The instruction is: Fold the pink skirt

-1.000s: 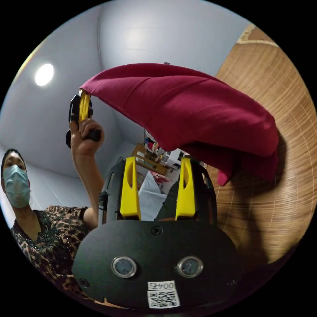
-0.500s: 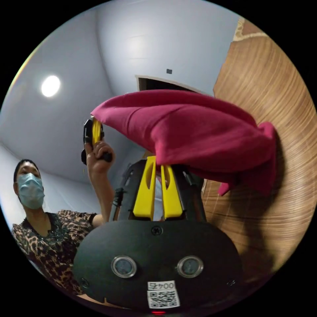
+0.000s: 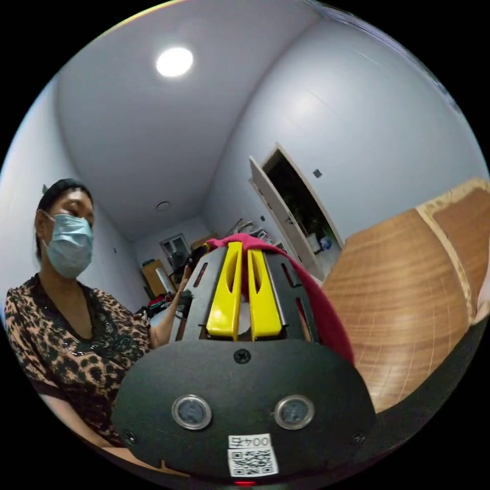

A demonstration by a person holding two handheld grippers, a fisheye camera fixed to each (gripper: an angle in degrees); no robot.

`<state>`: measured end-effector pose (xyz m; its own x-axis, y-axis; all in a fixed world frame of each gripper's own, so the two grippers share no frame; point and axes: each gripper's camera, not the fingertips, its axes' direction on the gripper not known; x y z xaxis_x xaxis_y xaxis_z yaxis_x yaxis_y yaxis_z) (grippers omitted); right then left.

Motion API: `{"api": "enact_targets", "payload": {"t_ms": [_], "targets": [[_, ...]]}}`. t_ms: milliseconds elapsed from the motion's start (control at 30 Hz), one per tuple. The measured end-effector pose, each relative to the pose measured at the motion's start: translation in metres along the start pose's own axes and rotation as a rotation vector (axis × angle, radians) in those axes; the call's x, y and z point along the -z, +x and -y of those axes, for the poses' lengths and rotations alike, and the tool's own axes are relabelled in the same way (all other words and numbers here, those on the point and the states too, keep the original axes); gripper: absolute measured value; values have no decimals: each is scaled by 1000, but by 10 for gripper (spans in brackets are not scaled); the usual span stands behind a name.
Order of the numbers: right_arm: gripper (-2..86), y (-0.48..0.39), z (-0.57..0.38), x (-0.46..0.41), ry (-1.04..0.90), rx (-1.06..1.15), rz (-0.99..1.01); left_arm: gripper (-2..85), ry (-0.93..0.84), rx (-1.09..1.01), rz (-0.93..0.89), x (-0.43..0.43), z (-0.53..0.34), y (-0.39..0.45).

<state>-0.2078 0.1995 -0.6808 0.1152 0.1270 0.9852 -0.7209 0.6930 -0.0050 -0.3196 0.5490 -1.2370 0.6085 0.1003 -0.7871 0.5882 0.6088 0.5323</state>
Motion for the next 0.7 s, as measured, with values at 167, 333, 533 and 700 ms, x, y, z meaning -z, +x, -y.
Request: {"api": "enact_targets", "payload": {"t_ms": [167,333,533,700], "targets": [[0,-60,40,-8,61,124,116,9,86,-145,-60,64,35,33],[1,-65,56,-38,36,190,29,12,93,-129,-64,67,47,1],[9,49,62,-104,-19,32,-124,21,-28,34,-3,-18,43,-119],[73,252,105,-210,-332,-152,-341,68,-283,123,222,-171,54,-292]]}}
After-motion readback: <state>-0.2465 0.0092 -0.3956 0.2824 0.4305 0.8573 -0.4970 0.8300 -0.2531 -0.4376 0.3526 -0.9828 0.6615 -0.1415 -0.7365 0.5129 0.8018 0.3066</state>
